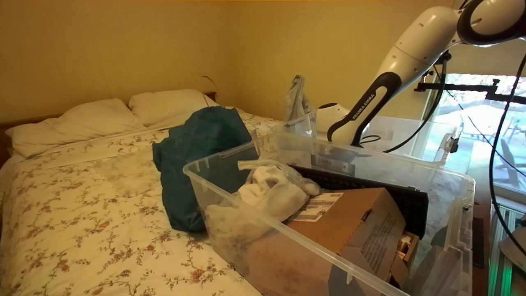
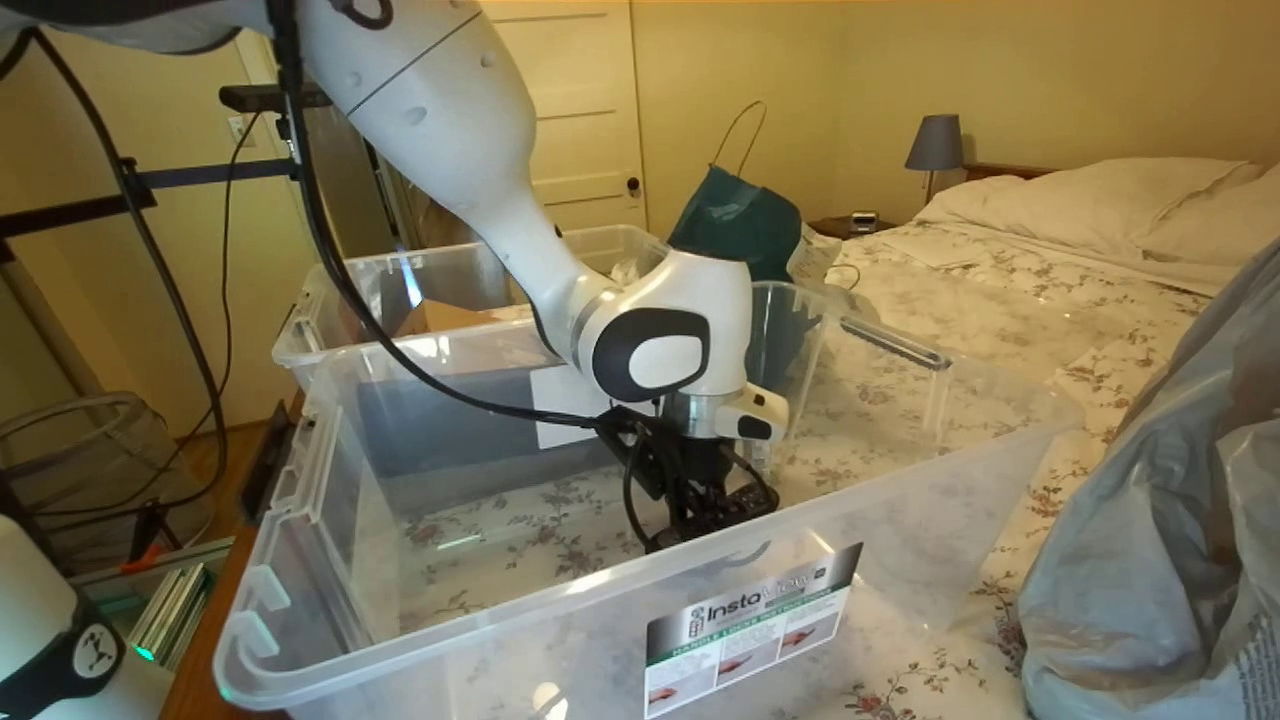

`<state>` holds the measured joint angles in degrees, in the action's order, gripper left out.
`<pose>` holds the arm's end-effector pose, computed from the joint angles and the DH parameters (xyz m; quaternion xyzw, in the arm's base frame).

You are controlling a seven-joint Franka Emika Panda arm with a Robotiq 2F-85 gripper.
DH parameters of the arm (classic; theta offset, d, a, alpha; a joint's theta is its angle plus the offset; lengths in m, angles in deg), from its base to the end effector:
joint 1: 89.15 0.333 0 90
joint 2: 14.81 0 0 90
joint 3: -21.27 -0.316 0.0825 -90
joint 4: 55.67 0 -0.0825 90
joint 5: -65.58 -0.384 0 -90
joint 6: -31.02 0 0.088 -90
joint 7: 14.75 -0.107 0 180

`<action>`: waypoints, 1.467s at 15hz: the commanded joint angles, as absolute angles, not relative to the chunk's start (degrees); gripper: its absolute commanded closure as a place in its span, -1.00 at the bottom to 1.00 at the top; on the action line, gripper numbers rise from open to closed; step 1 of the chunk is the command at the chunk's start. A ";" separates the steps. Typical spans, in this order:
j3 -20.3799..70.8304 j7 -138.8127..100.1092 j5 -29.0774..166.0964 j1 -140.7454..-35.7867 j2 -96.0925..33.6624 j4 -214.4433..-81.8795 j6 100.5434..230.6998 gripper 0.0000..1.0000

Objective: Move the remote to the storage on the left

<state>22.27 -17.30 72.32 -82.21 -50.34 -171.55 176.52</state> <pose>0.5802 0.0616 0.1290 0.9947 0.0809 -0.0488 0.0396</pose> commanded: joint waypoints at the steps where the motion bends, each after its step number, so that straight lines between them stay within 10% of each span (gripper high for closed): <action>1: 23.64 -19.38 74.22 -80.79 -51.70 -169.08 174.45 0.10; 4: 24.58 -21.05 74.72 -80.06 -50.69 -169.10 173.79 0.43; 22: 18.06 -38.16 100.80 -76.74 -6.58 -187.65 164.50 0.43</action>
<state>22.46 -35.12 96.43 -76.67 -16.08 -182.68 168.30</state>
